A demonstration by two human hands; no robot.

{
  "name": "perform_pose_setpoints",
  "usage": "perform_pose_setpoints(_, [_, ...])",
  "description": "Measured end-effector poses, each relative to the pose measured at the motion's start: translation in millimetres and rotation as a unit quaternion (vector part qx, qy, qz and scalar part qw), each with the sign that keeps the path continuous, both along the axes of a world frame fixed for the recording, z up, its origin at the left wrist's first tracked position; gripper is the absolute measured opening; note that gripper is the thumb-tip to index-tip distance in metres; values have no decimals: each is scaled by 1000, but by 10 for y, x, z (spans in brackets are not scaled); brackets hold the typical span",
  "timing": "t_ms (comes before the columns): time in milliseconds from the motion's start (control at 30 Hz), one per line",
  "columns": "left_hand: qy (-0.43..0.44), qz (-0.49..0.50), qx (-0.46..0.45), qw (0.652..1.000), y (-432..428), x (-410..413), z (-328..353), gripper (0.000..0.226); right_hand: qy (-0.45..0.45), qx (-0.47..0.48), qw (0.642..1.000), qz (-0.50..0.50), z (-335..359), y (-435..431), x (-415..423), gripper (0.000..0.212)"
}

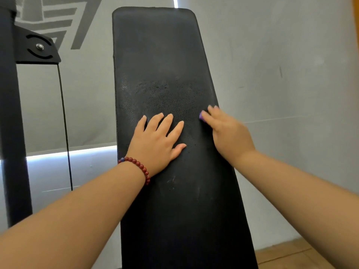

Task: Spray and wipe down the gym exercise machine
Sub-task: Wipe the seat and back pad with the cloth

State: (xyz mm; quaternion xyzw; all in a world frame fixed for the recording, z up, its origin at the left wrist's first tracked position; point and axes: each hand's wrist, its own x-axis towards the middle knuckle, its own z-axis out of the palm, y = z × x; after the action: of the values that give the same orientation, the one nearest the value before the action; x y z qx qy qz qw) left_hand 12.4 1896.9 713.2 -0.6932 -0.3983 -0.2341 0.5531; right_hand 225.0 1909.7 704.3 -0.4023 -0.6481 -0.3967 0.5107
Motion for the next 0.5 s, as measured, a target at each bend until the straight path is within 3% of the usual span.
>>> perform_pose_setpoints(133, [-21,-10,-26,999,-41,32,-79,66,67,-80,995,-3,184,13,-69,52])
perform_pose_setpoints(267, [-51,8,-54,997,-96,72,-207,84,-13,14,1000,11,-337,-64,-48,50])
perform_pose_setpoints(367, [-87,31,-75,993,-102,169,-309,100,-80,21,997,3,-335,-69,42,48])
perform_pose_setpoints(500, [-111,49,-94,988,-111,231,-334,109,-16,-35,999,-33,78,-26,5,48])
